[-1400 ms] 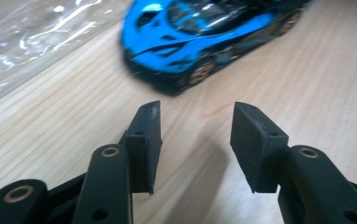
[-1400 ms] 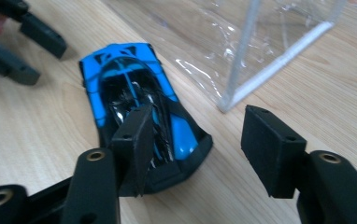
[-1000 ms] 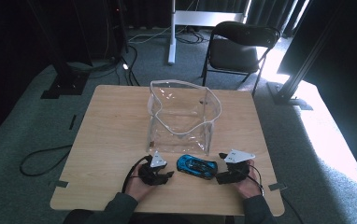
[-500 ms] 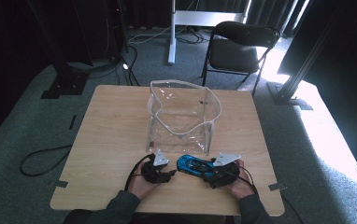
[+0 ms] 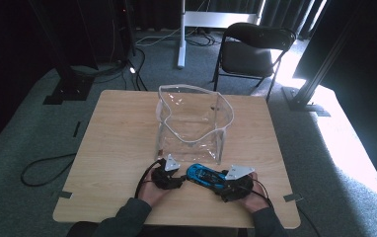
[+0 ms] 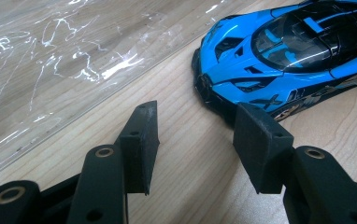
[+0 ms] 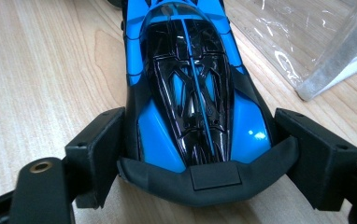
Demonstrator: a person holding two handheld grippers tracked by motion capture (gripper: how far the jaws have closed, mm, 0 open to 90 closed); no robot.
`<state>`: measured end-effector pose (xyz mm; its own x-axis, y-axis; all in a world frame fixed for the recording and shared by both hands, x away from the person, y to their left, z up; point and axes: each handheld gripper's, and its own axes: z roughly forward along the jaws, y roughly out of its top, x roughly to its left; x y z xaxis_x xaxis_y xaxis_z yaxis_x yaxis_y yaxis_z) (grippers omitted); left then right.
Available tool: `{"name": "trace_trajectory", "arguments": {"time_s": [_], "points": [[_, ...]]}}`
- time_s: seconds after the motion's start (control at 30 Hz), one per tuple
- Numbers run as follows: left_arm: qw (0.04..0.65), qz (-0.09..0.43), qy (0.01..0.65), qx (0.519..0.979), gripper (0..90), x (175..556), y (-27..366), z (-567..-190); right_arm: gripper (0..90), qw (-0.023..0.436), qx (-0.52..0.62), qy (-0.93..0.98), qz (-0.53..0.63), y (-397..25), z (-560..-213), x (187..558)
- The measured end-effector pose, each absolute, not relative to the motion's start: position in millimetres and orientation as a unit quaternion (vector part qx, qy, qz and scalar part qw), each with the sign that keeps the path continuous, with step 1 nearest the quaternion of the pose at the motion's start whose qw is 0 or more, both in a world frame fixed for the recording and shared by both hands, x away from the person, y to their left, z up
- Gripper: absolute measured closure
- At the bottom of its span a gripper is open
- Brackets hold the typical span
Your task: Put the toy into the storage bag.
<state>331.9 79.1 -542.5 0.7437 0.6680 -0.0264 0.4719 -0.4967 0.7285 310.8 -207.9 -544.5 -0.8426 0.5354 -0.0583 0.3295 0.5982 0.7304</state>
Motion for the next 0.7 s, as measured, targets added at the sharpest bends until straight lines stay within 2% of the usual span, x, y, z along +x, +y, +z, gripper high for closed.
{"name": "trace_trajectory", "arguments": {"time_s": [0.47, 0.7], "points": [[0.38, 0.133, 0.333, 0.853, 50.1, 331.3, 79.5, -543.7, 23.3, 0.129, 0.23, 0.878, 0.398, -211.9, -539.0, 306.5], [0.384, 0.13, 0.333, 0.851, 49.2, 330.5, 80.3, -544.3, 23.8, 0.148, 0.227, 0.887, 0.374, -206.5, -539.1, 303.8]]}}
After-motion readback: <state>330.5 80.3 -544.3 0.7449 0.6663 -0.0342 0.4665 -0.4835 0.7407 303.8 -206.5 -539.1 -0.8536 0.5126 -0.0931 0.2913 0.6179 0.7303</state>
